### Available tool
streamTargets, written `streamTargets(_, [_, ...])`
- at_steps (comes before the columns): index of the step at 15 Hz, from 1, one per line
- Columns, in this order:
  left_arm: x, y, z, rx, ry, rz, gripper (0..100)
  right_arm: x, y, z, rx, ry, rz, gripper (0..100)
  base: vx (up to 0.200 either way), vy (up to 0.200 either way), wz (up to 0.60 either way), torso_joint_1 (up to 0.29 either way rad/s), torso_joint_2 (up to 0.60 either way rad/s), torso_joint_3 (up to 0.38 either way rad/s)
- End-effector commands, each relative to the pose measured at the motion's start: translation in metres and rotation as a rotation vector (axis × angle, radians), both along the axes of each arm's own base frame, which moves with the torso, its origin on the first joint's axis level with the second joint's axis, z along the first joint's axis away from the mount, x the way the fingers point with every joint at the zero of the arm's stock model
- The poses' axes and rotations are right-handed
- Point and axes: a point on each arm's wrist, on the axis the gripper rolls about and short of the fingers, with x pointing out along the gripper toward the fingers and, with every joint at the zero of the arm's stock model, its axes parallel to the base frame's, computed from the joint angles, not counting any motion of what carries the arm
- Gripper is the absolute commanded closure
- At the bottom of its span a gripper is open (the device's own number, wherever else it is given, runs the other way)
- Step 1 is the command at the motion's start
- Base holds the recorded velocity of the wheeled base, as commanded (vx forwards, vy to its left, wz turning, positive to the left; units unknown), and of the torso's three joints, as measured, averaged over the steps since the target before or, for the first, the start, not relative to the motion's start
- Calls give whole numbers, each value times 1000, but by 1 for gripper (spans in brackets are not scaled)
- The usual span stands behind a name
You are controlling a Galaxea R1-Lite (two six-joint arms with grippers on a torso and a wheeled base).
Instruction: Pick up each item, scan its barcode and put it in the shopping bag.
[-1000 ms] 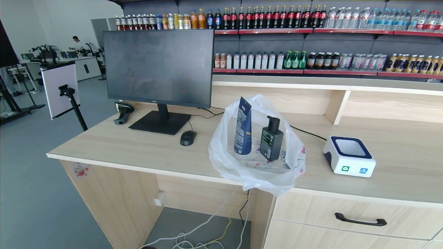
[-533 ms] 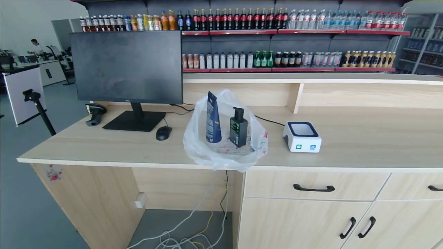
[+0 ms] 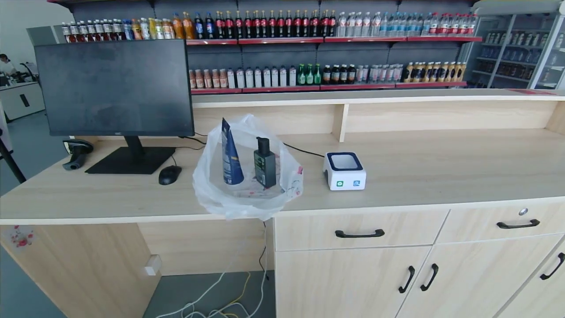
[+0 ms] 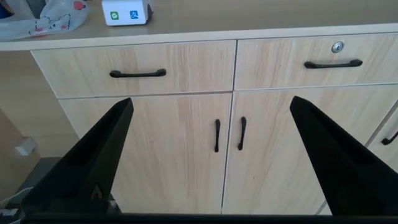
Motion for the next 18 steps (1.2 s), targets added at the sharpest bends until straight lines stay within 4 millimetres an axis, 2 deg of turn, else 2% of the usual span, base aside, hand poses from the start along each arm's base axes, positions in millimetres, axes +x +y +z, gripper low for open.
streamTargets(1, [0,0,0,-1,-1,0,0,0,0,0,1,1,0,0,0,-200,0,2,2,-7])
streamTargets(6, [0,0,0,1,-1,-2,0,0,0,0,1,0,0,0,0,-200,0,4,0,6])
streamTargets(10, [0,0,0,10,-1,-2,0,0,0,0,-1,1,0,0,0,0,0,0,0,0])
streamTargets(16, [0,0,0,-1,-1,-2,0,0,0,0,-2,1,0,0,-200,0,0,5,2,1])
streamTargets(18, [0,0,0,2,-2,0,0,0,0,0,-5,1,0,0,0,0,0,0,0,0])
